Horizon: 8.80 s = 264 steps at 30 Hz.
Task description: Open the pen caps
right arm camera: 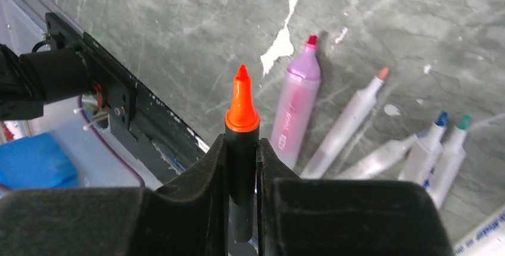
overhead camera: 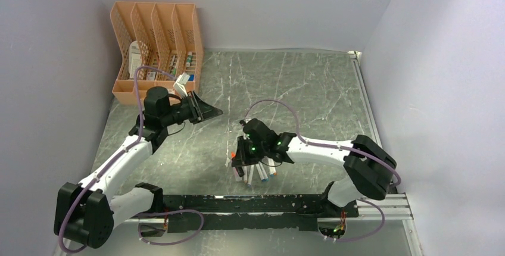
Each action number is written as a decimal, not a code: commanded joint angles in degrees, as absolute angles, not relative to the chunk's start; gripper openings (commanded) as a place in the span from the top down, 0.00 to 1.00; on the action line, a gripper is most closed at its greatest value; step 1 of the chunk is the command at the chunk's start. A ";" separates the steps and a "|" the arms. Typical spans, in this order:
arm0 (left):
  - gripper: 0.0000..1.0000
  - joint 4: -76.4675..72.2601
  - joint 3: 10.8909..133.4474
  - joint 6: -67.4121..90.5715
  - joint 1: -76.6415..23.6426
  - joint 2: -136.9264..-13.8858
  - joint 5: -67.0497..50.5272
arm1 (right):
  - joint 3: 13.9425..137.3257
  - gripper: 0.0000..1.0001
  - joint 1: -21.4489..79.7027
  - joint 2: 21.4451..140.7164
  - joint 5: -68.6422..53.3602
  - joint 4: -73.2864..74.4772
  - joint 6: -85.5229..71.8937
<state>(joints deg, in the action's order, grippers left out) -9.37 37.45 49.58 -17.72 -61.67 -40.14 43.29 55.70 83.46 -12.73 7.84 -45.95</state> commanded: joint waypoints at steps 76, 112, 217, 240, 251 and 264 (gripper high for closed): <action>0.90 -11.29 47.53 41.92 -31.64 -100.99 -19.72 | 40.75 0.26 53.35 54.11 8.95 31.42 -43.94; 0.67 1.78 57.27 38.89 -32.61 -104.97 -12.56 | 39.65 0.26 47.00 55.95 1.61 28.12 -38.85; 0.00 4.72 29.76 27.32 -32.96 -46.00 10.67 | 15.45 0.00 4.41 91.07 21.51 -66.08 -2.61; 0.00 -53.72 16.58 -5.53 -14.05 -82.37 19.89 | 12.51 0.00 5.22 92.55 23.91 -73.06 -2.58; 0.00 -67.76 15.85 0.37 -3.69 -93.20 11.17 | 12.74 0.00 5.26 92.69 23.90 -72.86 -2.59; 0.00 -68.16 15.93 -0.31 -1.96 -93.42 5.18 | 12.66 0.00 5.21 92.61 23.82 -72.87 -2.63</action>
<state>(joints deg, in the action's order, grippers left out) -63.68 16.29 -0.80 -2.33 -93.01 7.75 12.78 4.95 92.09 23.44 -70.48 -3.55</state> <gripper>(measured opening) 0.995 0.999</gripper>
